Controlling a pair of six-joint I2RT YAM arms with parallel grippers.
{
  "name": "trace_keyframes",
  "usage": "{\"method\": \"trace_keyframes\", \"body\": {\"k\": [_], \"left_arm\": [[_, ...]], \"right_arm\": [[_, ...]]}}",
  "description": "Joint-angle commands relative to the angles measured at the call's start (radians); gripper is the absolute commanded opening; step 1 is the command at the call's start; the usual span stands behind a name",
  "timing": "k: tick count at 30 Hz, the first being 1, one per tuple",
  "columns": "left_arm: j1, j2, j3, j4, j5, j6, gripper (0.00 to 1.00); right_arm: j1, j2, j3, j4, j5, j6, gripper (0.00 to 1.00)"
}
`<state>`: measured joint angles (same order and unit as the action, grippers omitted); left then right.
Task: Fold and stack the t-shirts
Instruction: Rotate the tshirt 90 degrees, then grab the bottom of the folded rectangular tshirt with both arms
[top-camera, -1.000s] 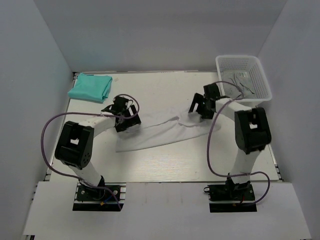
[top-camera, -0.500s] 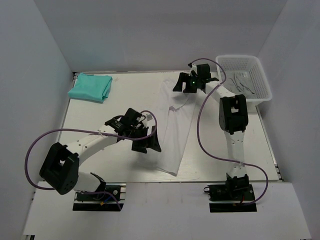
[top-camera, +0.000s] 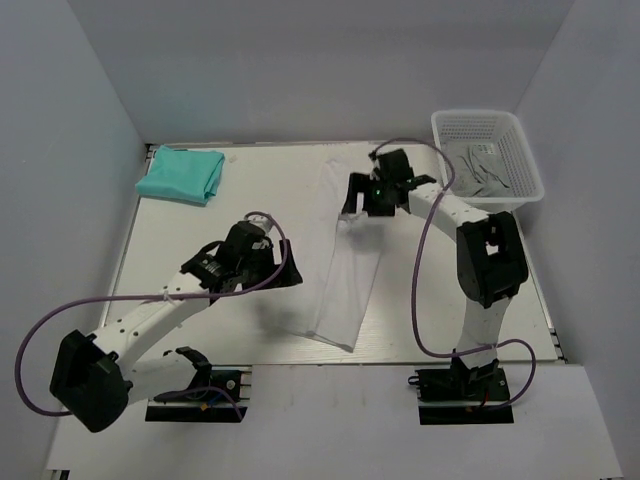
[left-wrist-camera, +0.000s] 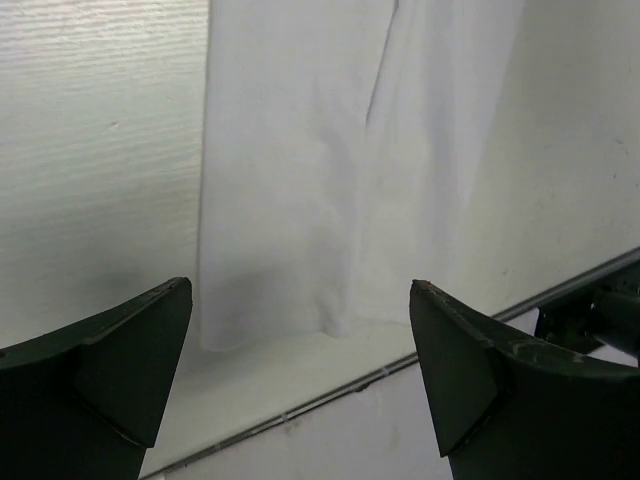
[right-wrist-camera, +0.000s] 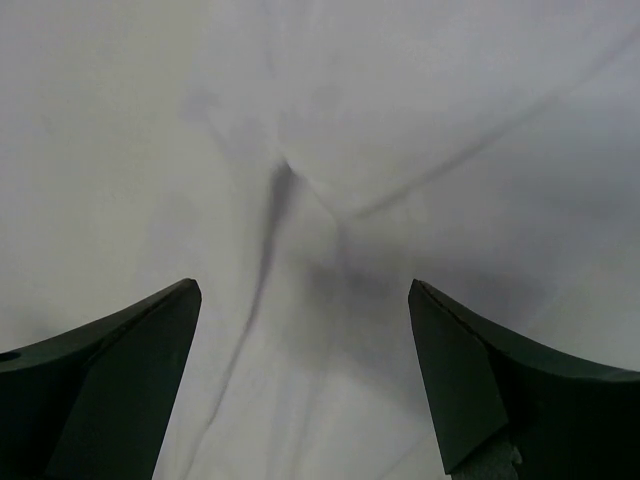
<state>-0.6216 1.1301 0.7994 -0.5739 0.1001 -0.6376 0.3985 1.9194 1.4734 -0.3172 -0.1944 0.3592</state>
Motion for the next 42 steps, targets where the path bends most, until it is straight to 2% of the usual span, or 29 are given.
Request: {"method": "trace_keyframes", "body": {"k": [1, 5, 11, 15, 20, 21, 23, 25, 28, 29, 30, 31, 32, 33, 35, 36, 39, 41, 42], "left_arm": [[0.011, -0.064, -0.078, 0.121, -0.083, -0.033, 1.0], [0.011, -0.064, -0.088, 0.143, -0.071, -0.022, 1.0], [0.011, -0.033, -0.097, 0.155, -0.071, -0.01, 1.0], [0.011, -0.024, -0.097, 0.155, -0.06, 0.004, 1.0], [0.011, 0.025, -0.074, 0.144, -0.039, 0.036, 1.0], [0.0, 0.034, -0.065, 0.144, -0.027, 0.036, 1.0], [0.0, 0.056, -0.065, 0.144, -0.007, 0.047, 1.0], [0.0, 0.103, -0.054, 0.154, 0.041, 0.068, 1.0], [-0.01, 0.184, -0.026, 0.154, 0.124, 0.082, 1.0], [-0.019, 0.2, -0.026, 0.154, 0.124, 0.082, 1.0], [-0.029, 0.215, -0.011, 0.154, 0.124, 0.082, 1.0], [-0.029, 0.238, -0.011, 0.154, 0.104, 0.082, 1.0], [-0.038, 0.238, 0.004, 0.154, 0.104, 0.091, 1.0], [-0.05, 0.255, 0.017, 0.154, 0.104, 0.092, 1.0], [-0.061, 0.282, 0.027, 0.181, 0.118, 0.102, 1.0], [-0.072, 0.295, 0.027, 0.19, 0.118, 0.102, 1.0], [-0.093, 0.354, 0.037, 0.215, 0.136, 0.111, 1.0], [-0.104, 0.39, 0.061, 0.215, 0.127, 0.121, 0.96], [-0.104, 0.426, 0.076, 0.215, 0.116, 0.121, 0.9]], "right_arm": [[0.02, -0.054, -0.178, -0.028, 0.027, 0.099, 0.9], [0.023, -0.054, -0.239, 0.007, 0.044, 0.08, 0.9], [0.007, 0.105, -0.122, -0.048, 0.085, 0.066, 0.9], [-0.038, 0.229, 0.025, -0.111, 0.119, 0.044, 0.9], [-0.087, 0.384, 0.373, -0.198, 0.098, -0.014, 0.9], [-0.09, 0.392, 0.448, -0.215, 0.093, -0.023, 0.9], [-0.081, 0.386, 0.493, -0.25, 0.078, -0.057, 0.9], [-0.072, 0.331, 0.455, -0.232, 0.055, -0.074, 0.9], [-0.058, 0.108, 0.247, -0.124, 0.015, -0.056, 0.9], [-0.049, 0.066, 0.128, -0.07, 0.019, -0.051, 0.9], [-0.047, -0.073, 0.013, -0.045, 0.026, -0.045, 0.9], [-0.05, -0.12, -0.102, -0.024, 0.032, -0.008, 0.9], [-0.046, -0.167, -0.16, 0.04, 0.033, -0.002, 0.9], [-0.04, -0.294, -0.318, 0.052, 0.036, 0.048, 0.9], [-0.038, -0.374, -0.418, 0.079, 0.05, 0.089, 0.9], [-0.038, -0.476, -0.543, 0.086, 0.056, 0.136, 0.9], [-0.039, -0.578, -0.663, 0.055, 0.061, 0.173, 0.9], [-0.039, -0.65, -0.752, 0.043, 0.062, 0.19, 0.9], [-0.041, -0.666, -0.795, 0.046, 0.04, 0.198, 0.9]]}}
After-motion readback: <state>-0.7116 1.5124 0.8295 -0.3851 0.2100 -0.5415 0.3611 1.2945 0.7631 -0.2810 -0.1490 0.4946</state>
